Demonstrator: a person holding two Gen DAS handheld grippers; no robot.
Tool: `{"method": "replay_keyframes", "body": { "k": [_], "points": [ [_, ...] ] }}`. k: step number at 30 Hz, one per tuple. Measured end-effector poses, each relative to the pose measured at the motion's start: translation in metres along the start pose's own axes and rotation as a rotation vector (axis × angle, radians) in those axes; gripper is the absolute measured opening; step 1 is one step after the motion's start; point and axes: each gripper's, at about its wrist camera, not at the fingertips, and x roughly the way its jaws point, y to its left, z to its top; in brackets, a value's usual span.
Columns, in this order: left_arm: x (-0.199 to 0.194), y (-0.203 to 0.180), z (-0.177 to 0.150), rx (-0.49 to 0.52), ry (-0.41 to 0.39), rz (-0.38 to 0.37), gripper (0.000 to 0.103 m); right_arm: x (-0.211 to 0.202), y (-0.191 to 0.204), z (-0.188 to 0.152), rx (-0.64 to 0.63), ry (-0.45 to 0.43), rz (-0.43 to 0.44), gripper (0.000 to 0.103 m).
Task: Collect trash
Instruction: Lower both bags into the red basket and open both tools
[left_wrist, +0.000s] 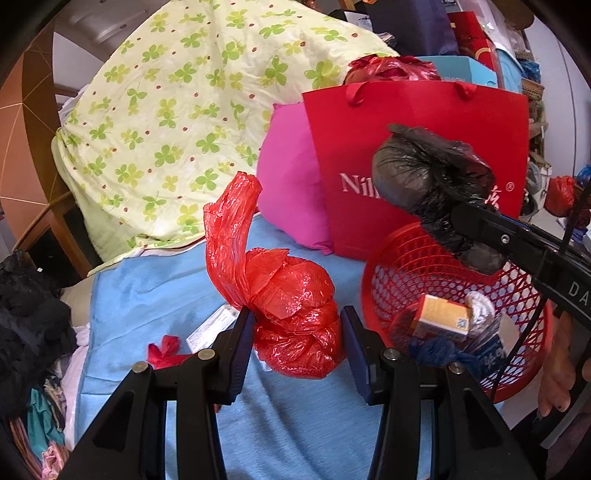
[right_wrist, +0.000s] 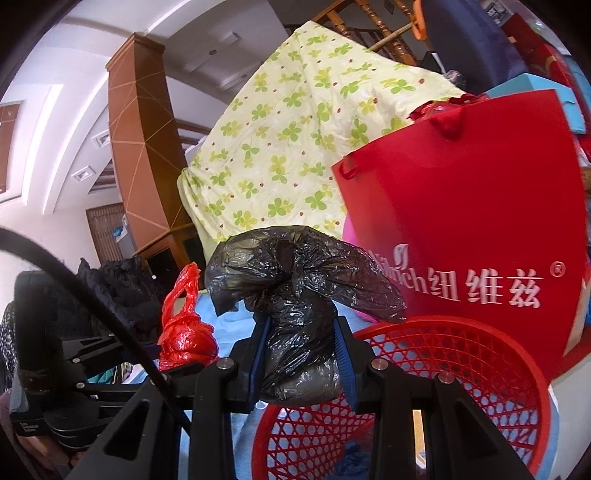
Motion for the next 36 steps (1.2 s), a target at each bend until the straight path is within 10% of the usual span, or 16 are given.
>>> {"method": "replay_keyframes", "body": {
  "k": [19, 22, 36],
  "points": [
    [0.020, -0.032, 0.018, -0.050, -0.030, -0.188, 0.050, -0.035, -0.044, 0.006, 0.226, -0.097, 0.063, 0.039],
    [0.023, -0.040, 0.017, -0.044, -0.032, -0.217, 0.050, -0.036, -0.046, 0.005, 0.242, -0.100, 0.067, 0.067],
    [0.029, -0.046, 0.006, -0.022, -0.041, -0.300, 0.070, -0.037, -0.044, 0.005, 0.271, -0.152, 0.042, 0.067]
  ]
}}
